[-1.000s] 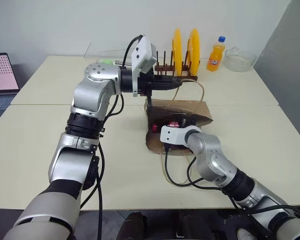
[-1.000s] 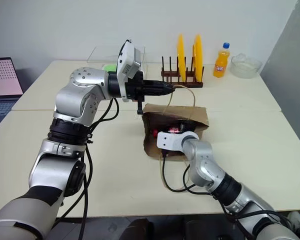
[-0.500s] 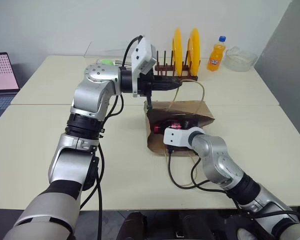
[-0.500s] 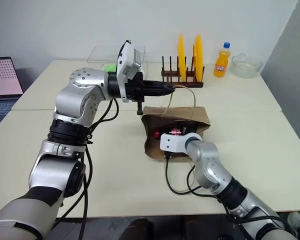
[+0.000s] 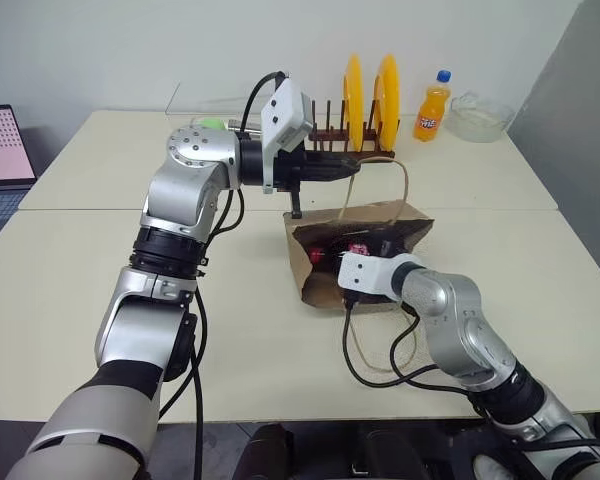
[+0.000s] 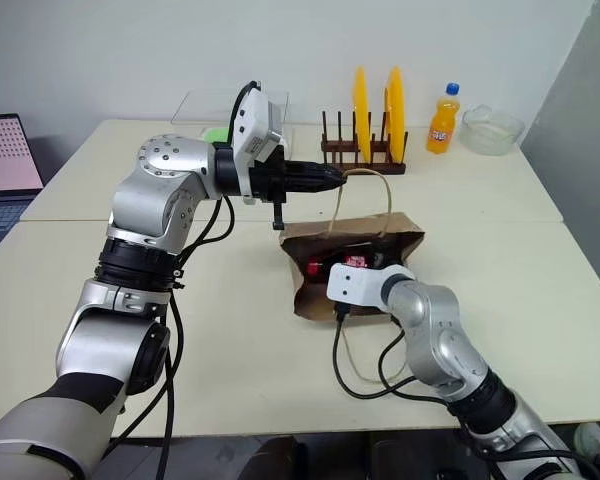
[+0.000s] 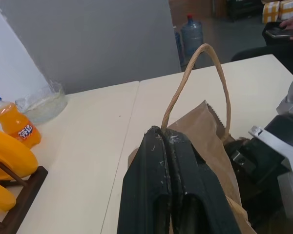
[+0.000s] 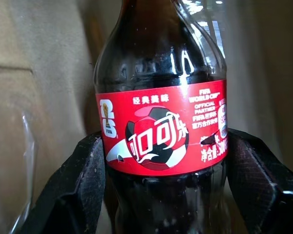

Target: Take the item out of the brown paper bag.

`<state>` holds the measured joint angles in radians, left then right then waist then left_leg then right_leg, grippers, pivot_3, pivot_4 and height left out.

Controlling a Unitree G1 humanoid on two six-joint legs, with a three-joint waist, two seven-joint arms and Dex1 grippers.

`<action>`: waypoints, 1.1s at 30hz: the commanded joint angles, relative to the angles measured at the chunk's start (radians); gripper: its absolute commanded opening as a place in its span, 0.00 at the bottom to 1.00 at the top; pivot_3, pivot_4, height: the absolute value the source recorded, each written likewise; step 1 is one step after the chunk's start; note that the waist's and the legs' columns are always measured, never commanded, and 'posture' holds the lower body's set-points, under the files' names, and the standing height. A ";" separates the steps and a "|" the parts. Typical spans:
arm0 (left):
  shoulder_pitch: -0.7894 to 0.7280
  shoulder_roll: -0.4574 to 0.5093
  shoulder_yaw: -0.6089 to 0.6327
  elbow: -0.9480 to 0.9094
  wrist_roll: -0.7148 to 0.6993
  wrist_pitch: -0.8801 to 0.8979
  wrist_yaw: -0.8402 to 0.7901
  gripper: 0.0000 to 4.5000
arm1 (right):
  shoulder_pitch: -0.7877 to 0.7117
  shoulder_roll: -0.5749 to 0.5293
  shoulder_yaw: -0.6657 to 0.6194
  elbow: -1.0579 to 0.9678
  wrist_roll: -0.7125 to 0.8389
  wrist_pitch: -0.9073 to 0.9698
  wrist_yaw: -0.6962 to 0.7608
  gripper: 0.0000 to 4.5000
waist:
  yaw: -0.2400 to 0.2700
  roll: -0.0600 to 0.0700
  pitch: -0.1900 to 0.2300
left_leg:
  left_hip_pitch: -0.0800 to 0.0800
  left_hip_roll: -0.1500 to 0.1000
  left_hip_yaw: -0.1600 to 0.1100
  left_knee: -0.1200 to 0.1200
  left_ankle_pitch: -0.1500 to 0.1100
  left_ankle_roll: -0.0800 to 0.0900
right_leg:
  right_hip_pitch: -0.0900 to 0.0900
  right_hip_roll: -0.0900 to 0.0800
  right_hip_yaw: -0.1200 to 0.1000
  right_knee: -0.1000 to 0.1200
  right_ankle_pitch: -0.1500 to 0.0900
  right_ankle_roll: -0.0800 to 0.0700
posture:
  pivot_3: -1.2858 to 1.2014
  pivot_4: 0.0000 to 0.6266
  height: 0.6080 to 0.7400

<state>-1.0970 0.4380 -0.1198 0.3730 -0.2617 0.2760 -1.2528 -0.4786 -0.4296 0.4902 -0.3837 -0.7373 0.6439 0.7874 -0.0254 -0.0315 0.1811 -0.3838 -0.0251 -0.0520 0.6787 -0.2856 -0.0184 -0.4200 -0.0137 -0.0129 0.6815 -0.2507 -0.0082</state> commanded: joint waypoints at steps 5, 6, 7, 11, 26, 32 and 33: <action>-0.004 0.010 0.006 -0.005 0.007 -0.024 0.000 0.00 | 0.030 -0.007 -0.118 -0.185 0.094 0.019 0.061 0.69 | 0.000 0.000 0.000 | 0.000 0.000 0.000 0.000 0.000 0.000 | 0.000 0.000 0.000 0.000 0.000 0.000 | 0.52 0.24 1.00; -0.003 0.010 0.006 -0.007 0.008 -0.024 0.000 0.00 | 0.033 -0.012 -0.130 -0.204 0.112 0.015 0.070 0.69 | 0.000 0.000 0.000 | 0.000 0.000 0.000 0.000 0.000 0.000 | 0.000 0.000 0.000 0.000 0.000 0.000 | 0.52 0.24 1.00; -0.002 0.009 0.005 -0.007 0.010 -0.026 0.001 0.00 | 0.037 -0.018 -0.149 -0.223 0.139 -0.001 0.074 0.69 | 0.000 0.000 0.000 | 0.000 0.000 0.000 0.000 0.000 0.000 | 0.000 0.000 0.000 0.000 0.000 0.000 | 0.52 0.24 1.00; -0.001 0.005 0.002 -0.003 0.015 -0.032 0.003 0.00 | 0.047 -0.056 -0.195 -0.253 0.208 -0.064 0.069 0.69 | -0.001 0.000 0.000 | 0.000 0.000 0.000 0.000 0.000 0.001 | 0.000 0.000 0.000 0.000 0.000 0.000 | 0.52 0.24 1.00; -0.013 0.002 -0.002 0.028 0.025 -0.052 -0.006 0.00 | 0.168 -0.222 -0.402 -0.358 0.453 -0.287 0.076 0.69 | 0.001 0.000 0.000 | 0.000 0.000 0.000 0.000 -0.001 0.002 | 0.000 0.000 0.000 0.000 0.000 0.000 | 0.52 0.24 1.00; -0.016 -0.003 -0.002 0.037 0.024 -0.061 -0.007 0.00 | 0.221 -0.326 -0.463 -0.329 0.463 -0.381 0.057 0.69 | 0.002 0.000 0.000 | 0.000 0.000 0.001 0.000 -0.001 0.002 | 0.001 0.000 0.000 0.000 -0.003 0.004 | 0.52 0.24 1.00; -0.015 -0.002 -0.002 0.038 0.025 -0.063 -0.007 0.00 | 0.231 -0.338 -0.486 -0.322 0.470 -0.397 0.053 0.69 | 0.003 0.000 0.000 | 0.000 0.000 0.001 0.000 -0.001 0.002 | 0.001 0.000 0.000 0.000 -0.003 0.004 | 0.52 0.24 1.00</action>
<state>-1.0934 0.4345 -0.1267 0.4180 -0.2372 0.2291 -1.2569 -0.2438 -0.7534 0.0729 -0.6876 -0.2887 0.2904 0.8661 -0.0229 -0.0314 0.1814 -0.3837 -0.0249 -0.0513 0.6791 -0.2868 -0.0163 -0.4194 -0.0136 -0.0127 0.6812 -0.2533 -0.0039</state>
